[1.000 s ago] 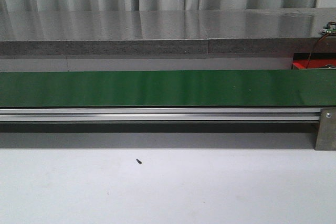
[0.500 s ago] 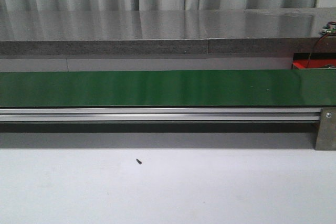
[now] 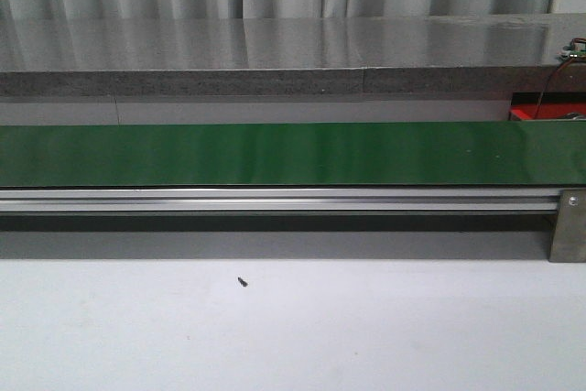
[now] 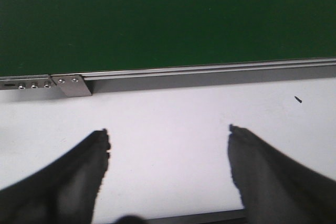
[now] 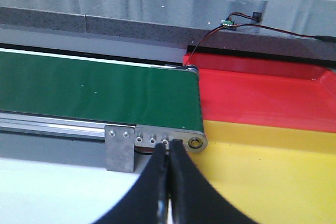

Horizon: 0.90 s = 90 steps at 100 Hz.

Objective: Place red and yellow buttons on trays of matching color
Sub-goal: 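Move the left gripper down over a red push button on the table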

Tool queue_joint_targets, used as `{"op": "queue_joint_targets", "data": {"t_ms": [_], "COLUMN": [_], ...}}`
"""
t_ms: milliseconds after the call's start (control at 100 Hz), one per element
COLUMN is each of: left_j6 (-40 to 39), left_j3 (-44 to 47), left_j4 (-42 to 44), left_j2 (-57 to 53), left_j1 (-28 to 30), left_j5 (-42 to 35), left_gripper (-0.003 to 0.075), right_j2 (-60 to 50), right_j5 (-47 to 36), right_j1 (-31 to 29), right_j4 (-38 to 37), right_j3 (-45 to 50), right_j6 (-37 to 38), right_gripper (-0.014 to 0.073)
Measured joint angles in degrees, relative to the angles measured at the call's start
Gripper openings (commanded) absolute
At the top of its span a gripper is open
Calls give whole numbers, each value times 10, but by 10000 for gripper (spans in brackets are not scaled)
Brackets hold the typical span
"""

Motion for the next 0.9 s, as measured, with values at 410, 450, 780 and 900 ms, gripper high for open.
{"op": "queue_joint_targets", "data": {"t_ms": [410, 450, 780, 900], "left_j6": [-150, -152, -152, -152], "left_j3": [0, 0, 0, 0], "left_j4": [129, 133, 147, 145], "left_j2": [9, 16, 118, 171], "left_j1": [55, 77, 309, 364], "left_j5": [-23, -24, -98, -124], "left_gripper": [638, 638, 638, 638], "right_j2": [0, 0, 0, 0], "right_j5": [0, 0, 0, 0], "right_j1": [0, 0, 0, 0], "right_j4": [0, 0, 0, 0], "right_j3": [0, 0, 0, 0], "right_j6": [0, 0, 0, 0], "right_gripper": [-96, -96, -96, -96]}}
